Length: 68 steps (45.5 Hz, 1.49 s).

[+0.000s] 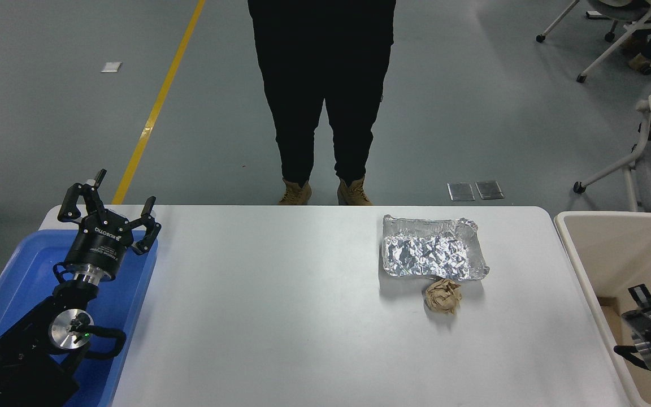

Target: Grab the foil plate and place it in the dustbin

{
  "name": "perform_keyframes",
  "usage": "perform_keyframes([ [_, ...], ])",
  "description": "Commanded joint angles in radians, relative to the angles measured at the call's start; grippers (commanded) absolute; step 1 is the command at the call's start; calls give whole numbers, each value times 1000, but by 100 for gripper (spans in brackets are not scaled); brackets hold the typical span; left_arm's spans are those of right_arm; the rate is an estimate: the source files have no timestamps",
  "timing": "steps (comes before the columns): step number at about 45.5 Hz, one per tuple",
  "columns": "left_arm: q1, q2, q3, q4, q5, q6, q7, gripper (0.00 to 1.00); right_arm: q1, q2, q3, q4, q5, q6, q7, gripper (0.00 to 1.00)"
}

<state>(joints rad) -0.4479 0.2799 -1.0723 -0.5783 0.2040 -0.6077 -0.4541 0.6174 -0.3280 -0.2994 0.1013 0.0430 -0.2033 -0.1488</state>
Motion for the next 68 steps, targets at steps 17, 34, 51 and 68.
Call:
perform_keyframes([
  [17,0,-1,0,0,0,0,0,98,-5,7,-1,0,-2,1,0,0],
  [34,0,-1,0,0,0,0,0,98,45,15,-15,15,-2,5,0,0],
  [51,0,1,0,0,0,0,2,98,169,-23,-133,98,-12,4,-5,0],
  [68,0,-1,0,0,0,-1,2,98,478,-89,-351,463,-2,-2,-6,57],
])
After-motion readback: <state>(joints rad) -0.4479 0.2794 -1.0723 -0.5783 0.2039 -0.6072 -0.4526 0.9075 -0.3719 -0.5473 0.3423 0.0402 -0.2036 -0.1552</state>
